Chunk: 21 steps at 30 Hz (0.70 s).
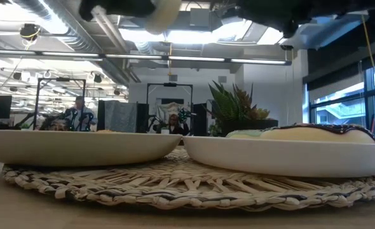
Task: Pick & Place donuts
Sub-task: Put the large white donut on the white plate
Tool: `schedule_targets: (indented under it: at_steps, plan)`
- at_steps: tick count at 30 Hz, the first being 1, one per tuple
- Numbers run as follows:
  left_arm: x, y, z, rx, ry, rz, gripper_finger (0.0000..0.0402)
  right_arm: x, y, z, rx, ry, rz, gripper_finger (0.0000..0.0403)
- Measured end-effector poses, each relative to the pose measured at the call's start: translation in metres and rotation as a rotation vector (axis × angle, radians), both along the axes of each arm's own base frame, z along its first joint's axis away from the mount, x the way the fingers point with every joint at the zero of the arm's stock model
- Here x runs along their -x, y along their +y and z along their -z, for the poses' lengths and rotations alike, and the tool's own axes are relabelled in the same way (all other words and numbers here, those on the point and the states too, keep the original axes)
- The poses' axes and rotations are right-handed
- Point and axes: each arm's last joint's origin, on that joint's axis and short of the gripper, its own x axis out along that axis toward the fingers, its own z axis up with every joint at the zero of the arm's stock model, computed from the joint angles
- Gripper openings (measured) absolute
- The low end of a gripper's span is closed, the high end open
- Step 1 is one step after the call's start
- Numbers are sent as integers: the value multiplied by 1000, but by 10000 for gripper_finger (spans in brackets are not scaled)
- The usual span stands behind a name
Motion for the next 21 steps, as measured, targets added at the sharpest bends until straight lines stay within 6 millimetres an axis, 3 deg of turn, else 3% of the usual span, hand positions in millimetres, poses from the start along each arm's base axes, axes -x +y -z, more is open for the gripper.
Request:
schedule_targets:
  at_steps: [11, 21]
  plan:
    - [-21, 11, -19, -34, 9, 215, 23, -47, 5, -4, 25, -52, -63, 158]
    - [-18, 12, -22, -134, 57, 86, 21, -65, 4, -11, 61, 4, -38, 167]
